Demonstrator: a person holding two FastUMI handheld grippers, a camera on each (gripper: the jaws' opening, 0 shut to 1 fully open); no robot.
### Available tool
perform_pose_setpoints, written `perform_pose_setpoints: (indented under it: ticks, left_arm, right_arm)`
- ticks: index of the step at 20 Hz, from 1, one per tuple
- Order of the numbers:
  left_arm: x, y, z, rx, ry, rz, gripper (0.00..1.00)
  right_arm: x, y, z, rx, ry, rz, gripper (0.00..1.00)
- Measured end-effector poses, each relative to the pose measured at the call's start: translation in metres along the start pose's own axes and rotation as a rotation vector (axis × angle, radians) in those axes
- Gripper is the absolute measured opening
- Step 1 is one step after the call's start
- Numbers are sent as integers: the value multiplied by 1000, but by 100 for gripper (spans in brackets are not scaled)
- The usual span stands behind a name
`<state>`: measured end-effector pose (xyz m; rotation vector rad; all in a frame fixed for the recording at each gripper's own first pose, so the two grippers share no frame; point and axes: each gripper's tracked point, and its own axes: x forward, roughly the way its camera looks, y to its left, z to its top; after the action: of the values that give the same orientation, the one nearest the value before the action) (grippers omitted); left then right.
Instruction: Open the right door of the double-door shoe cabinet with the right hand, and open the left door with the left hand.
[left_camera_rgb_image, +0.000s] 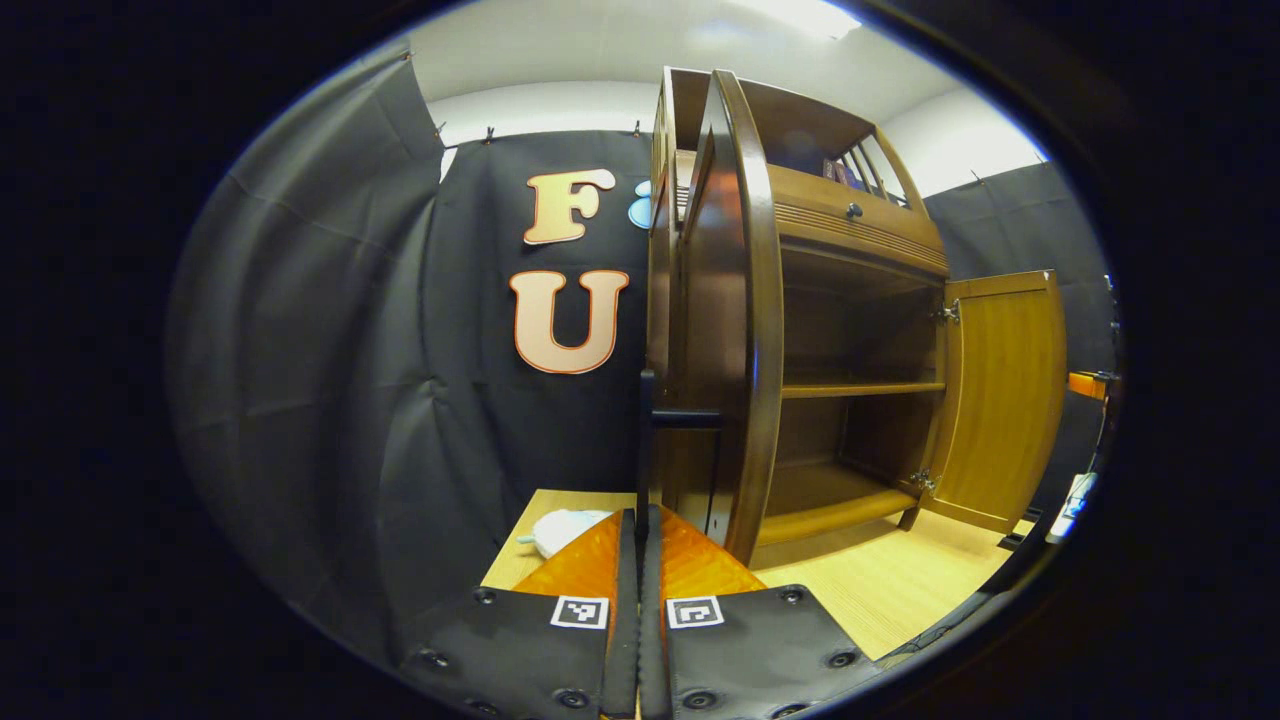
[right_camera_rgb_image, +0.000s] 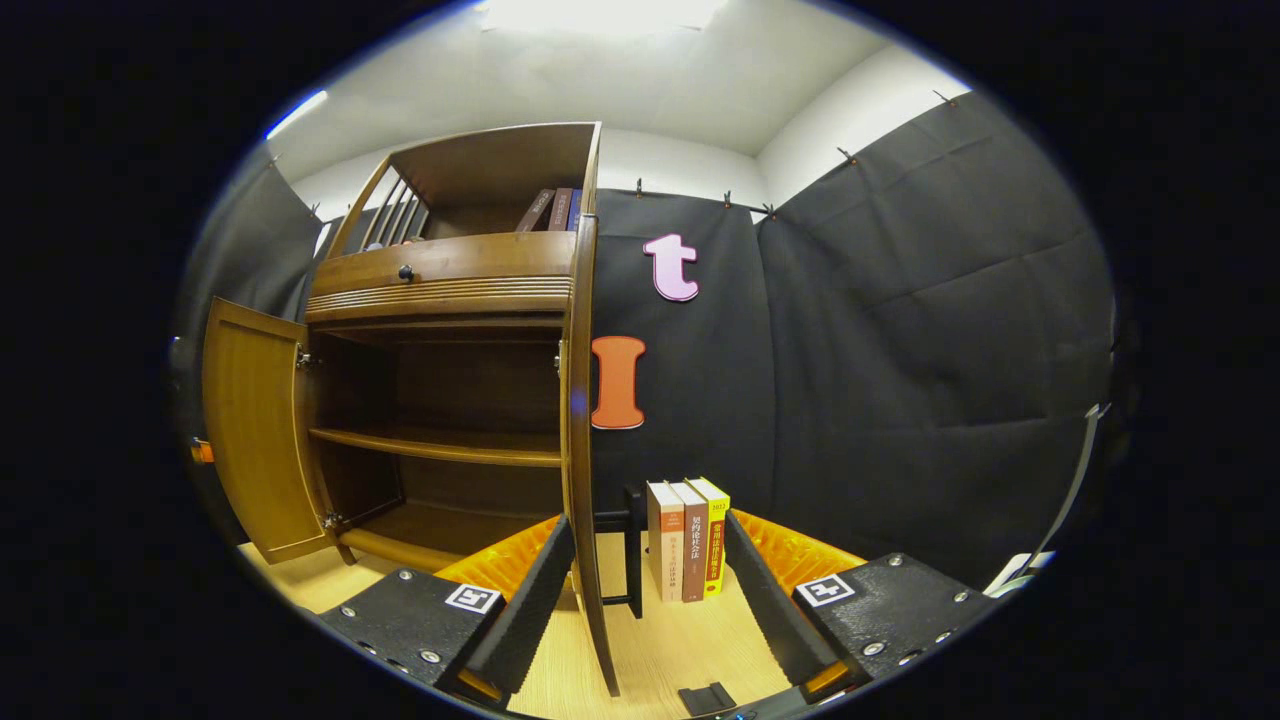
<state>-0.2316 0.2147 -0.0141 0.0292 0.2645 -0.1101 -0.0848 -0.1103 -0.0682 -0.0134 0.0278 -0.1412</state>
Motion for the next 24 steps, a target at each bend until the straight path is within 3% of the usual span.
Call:
perform_pose_setpoints:
  ticks: [5,6,7,9,11,12,13,14,15,16,19,20,21,22,24]
  left_arm:
    - [-15,2,1,1,1,42,8]
    - [-17,4,3,6,-2,57,10]
    - [-20,7,5,15,-5,86,10]
    - [-33,7,12,27,-6,122,29]
    - [-44,6,20,26,-7,156,34]
    - [-51,5,27,22,-15,182,34]
    - [-58,3,34,15,-30,197,40]
    - [-63,-4,43,11,-49,206,37]
    - [-68,-10,51,10,-63,216,34]
    - [-73,-14,58,15,-71,239,34]
    - [-83,-34,80,24,-99,266,65]
    - [-83,-41,89,28,-110,271,75]
    - [-86,-48,96,31,-125,273,79]
    - [-86,-56,106,34,-143,269,84]
    - [-85,-73,121,34,-175,255,86]
  right_arm:
    - [-2,9,0,2,-1,22,98]
    - [-2,11,0,8,0,26,86]
    - [-2,13,0,14,2,30,92]
    - [-3,16,0,25,3,38,92]
    - [-3,19,1,22,4,43,96]
    - [-3,22,1,19,4,48,95]
    - [-3,25,1,15,5,53,93]
    - [-4,27,2,10,6,57,92]
    - [-4,30,3,7,8,61,98]
    - [-3,34,5,8,8,66,92]
    - [-1,52,14,19,2,93,92]
    - [-1,60,18,20,-2,108,98]
    - [-1,68,22,22,-6,124,92]
    - [-1,75,26,20,-10,140,92]
    - [0,89,37,8,-24,165,92]
